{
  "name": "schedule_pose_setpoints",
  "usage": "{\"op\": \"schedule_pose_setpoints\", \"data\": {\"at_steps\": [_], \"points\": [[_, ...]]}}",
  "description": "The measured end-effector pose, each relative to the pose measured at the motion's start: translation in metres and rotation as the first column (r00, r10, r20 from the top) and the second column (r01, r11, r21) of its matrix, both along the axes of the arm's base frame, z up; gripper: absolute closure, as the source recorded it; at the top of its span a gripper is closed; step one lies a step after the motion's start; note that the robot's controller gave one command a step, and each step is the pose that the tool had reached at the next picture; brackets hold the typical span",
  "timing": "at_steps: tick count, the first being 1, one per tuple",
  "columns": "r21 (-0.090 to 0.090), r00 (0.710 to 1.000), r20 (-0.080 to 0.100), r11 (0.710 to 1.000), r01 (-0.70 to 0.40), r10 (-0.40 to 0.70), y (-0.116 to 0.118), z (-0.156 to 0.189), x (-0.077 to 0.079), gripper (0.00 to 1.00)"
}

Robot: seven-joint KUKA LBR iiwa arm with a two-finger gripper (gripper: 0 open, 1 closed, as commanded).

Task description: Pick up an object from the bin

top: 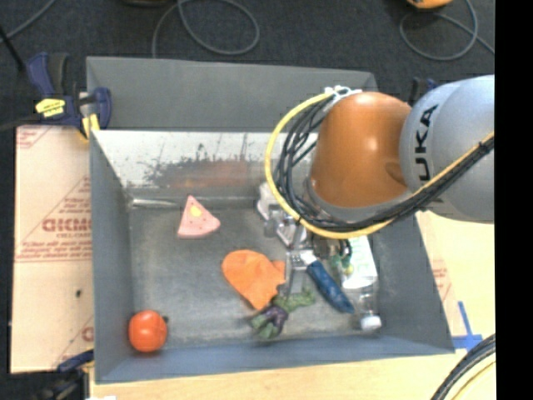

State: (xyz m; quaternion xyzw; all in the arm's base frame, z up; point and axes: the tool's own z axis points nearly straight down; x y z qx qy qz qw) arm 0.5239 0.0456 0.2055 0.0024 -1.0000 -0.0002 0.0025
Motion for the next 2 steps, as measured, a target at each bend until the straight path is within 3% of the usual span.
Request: {"op": "schedule_pose_setpoints", "data": {"at_steps": [1, 2], "points": [[0.001, 1.0, 0.008, 1.0, 0.001, -0.001, 0.0, 0.004, 0.002, 0.0], [0.001, 0.999, 0.013, 0.999, 0.039, -0.039, 0.003, -0.052, 0.018, 0.0]]}}
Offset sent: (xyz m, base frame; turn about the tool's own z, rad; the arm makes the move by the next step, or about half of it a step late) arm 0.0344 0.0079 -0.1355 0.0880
